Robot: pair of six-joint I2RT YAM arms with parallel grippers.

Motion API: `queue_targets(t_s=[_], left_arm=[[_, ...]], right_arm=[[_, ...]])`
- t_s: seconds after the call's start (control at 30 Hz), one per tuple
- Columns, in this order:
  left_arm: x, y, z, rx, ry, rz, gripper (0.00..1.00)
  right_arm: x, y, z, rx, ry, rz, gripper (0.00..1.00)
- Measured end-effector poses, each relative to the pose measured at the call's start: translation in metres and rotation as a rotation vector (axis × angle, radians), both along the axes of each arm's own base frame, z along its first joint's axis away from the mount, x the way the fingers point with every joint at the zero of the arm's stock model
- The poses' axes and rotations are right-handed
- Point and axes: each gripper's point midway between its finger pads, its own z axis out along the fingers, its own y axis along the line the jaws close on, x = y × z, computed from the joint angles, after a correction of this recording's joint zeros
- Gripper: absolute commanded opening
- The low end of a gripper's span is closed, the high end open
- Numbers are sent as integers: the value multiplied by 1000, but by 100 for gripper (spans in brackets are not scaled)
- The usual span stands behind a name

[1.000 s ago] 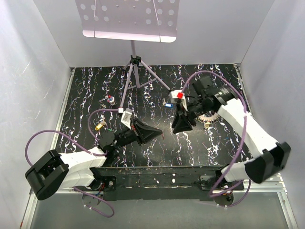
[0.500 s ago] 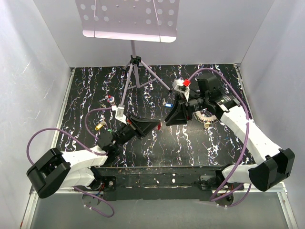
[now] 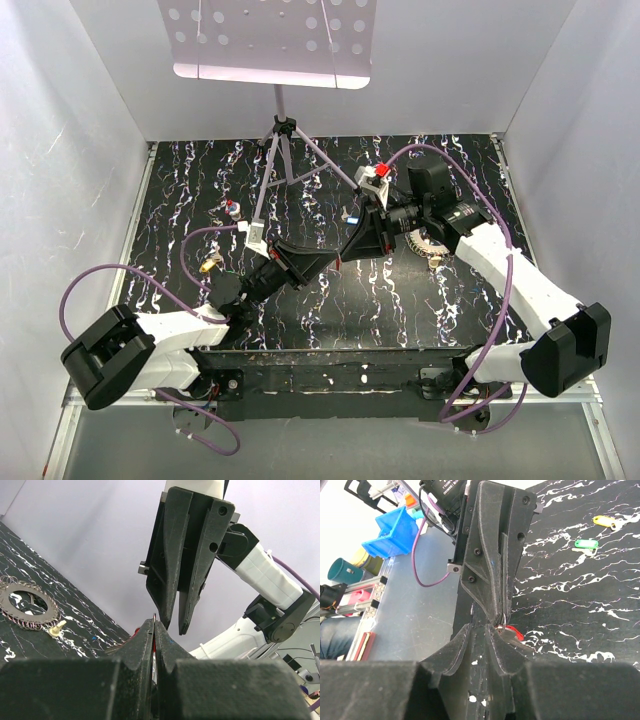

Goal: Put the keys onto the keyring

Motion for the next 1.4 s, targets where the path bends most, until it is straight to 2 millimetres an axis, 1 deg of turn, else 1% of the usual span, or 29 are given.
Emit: queue_targets(t_s=[0.17, 0.4, 0.47, 0.63, 0.77, 0.93, 1.4], left_arm=[[1, 1, 0, -3, 2, 7, 0], [3, 2, 1, -6, 6, 17, 0], [3, 3, -1, -6, 10, 22, 0], [3, 4, -1, -8, 13, 27, 0], [2, 4, -1, -9, 13, 26, 0], [2, 4, -1, -10, 14, 28, 0], [1, 3, -1, -11, 16, 25, 0]], right_arm=[[3, 1, -5, -13, 17, -15, 23], [7, 0, -6, -16, 21, -33, 29], [10, -3, -5, -18, 36, -49, 32], [18, -7, -4, -12, 61, -85, 35], [18, -6, -7, -12, 96, -92, 36], [20, -4, -3, -3, 106, -96, 36], [15, 3, -10, -14, 135, -73, 29]])
